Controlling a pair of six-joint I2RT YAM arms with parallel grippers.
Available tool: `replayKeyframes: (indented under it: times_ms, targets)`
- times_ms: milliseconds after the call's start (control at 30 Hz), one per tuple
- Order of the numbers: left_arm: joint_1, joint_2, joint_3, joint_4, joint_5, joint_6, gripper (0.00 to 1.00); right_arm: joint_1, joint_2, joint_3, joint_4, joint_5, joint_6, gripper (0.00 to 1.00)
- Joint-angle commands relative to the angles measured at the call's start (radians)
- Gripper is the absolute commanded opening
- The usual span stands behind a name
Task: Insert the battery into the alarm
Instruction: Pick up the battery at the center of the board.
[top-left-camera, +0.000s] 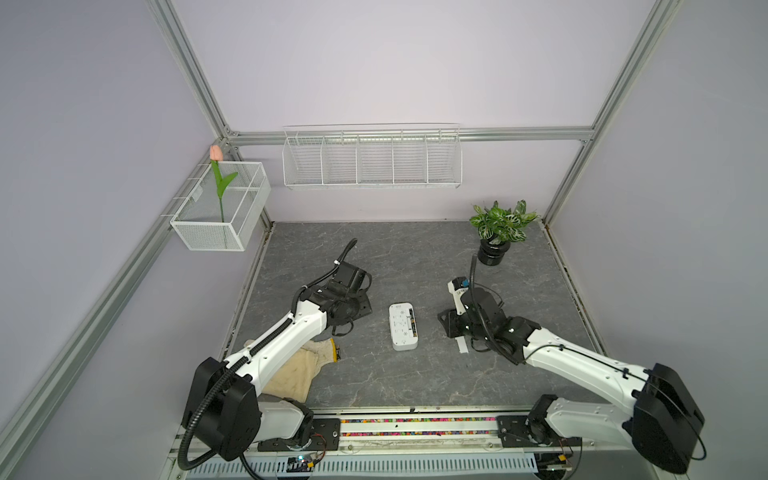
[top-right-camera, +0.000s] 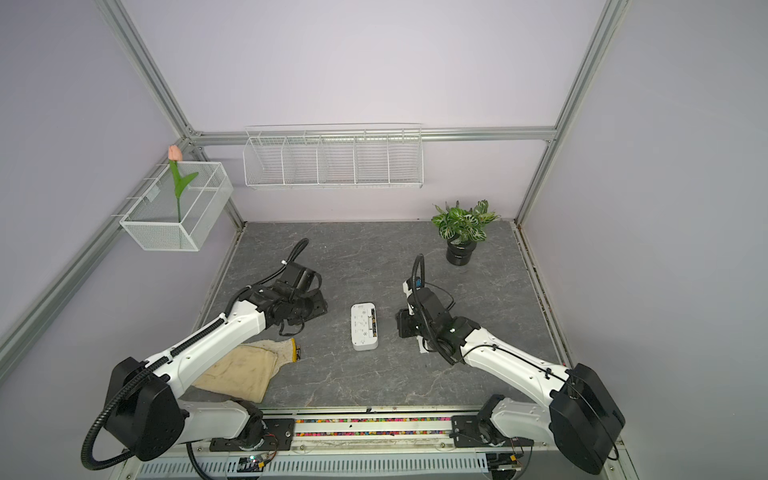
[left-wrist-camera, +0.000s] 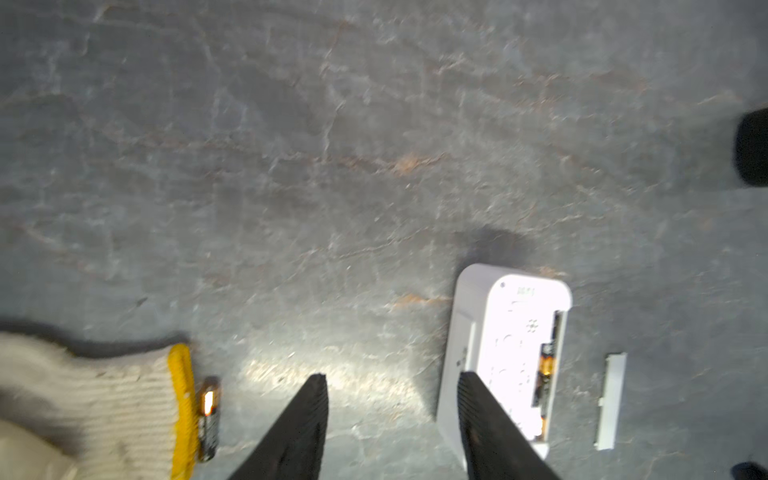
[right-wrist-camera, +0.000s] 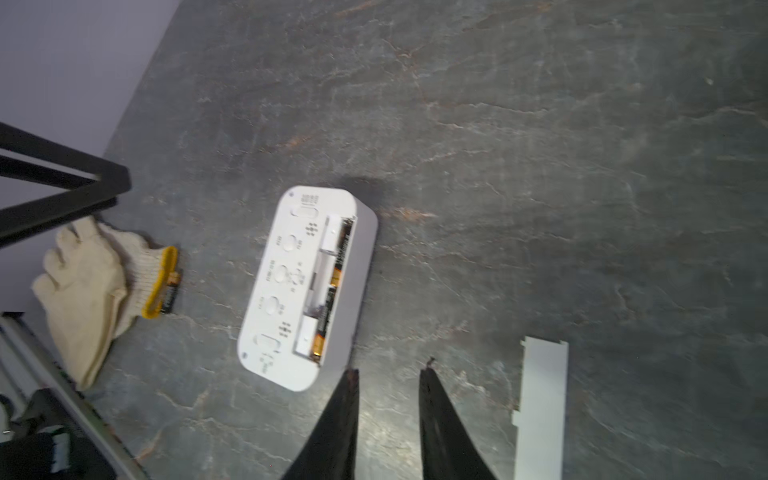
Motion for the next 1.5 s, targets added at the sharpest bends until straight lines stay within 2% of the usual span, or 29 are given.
replayKeyframes:
  times_ms: [0,100,233,467,700,1100,1467]
  targets:
    - [-0.002,-0.039,-0.059,-0.167,-0.024,-0.021,0.53,-0.005,-0.069,-0.099,0.066,0.091,-0.118,0.29]
    - [-0.015,-0.054,-0.099,-0.200,-0.031,-0.025,0.51,-0.005,-0.116,-0.169,0.135,0.093,-0.166,0.28]
    - [-0.018,-0.029,-0.129,-0.241,-0.041,-0.031,0.47,-0.005,-0.174,-0.309,0.318,0.134,-0.214,0.29]
    - [-0.018,0.045,-0.151,-0.242,-0.059,-0.004,0.42,-0.005,-0.244,-0.328,0.305,0.152,-0.225,0.30]
    - [-0.018,0.128,-0.150,-0.209,-0.082,0.015,0.37,-0.005,-0.250,-0.336,0.322,0.119,-0.222,0.30]
    - [-0.018,0.212,-0.163,-0.163,-0.150,0.028,0.36,-0.005,-0.247,-0.343,0.328,0.123,-0.225,0.31]
    - [-0.018,0.237,-0.192,-0.097,-0.112,0.024,0.31,-0.005,-0.241,-0.343,0.336,0.117,-0.226,0.31]
